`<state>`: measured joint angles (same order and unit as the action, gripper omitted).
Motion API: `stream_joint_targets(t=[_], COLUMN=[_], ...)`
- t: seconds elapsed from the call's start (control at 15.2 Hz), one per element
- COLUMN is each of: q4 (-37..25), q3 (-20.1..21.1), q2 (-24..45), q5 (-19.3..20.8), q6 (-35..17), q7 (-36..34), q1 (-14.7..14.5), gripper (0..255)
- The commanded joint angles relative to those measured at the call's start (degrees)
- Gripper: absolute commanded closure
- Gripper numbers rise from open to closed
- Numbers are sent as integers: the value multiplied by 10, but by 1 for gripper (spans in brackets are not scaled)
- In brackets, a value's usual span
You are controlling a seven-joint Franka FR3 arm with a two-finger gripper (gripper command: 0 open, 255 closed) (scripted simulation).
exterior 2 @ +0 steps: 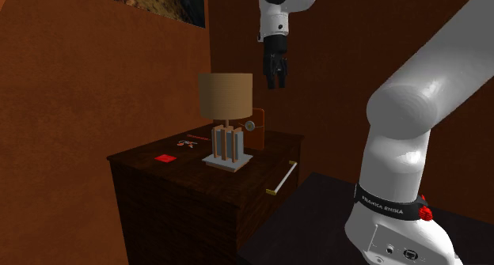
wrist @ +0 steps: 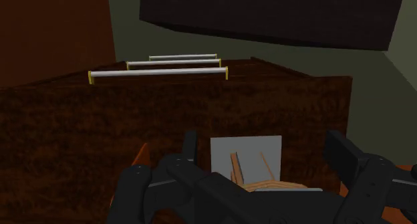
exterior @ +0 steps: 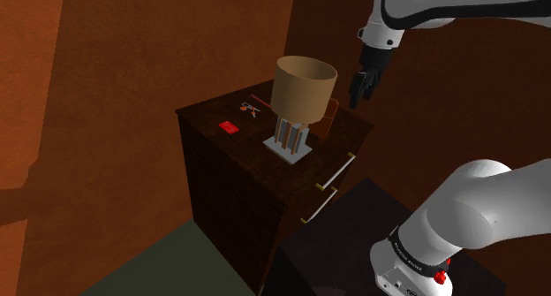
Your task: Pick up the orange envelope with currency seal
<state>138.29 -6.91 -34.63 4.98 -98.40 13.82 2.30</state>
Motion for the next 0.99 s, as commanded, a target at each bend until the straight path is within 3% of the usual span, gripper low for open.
stream_joint_targets(t=[0.0,0.46,0.92], q4=[-4,-62,-157], q3=[-16,-70,-111], q2=[30,166,315], q5=[4,-9,-64], q6=[-35,-135,-203], q7=[17,85,166], q1=[3,7,12], gripper=[0,0,0])
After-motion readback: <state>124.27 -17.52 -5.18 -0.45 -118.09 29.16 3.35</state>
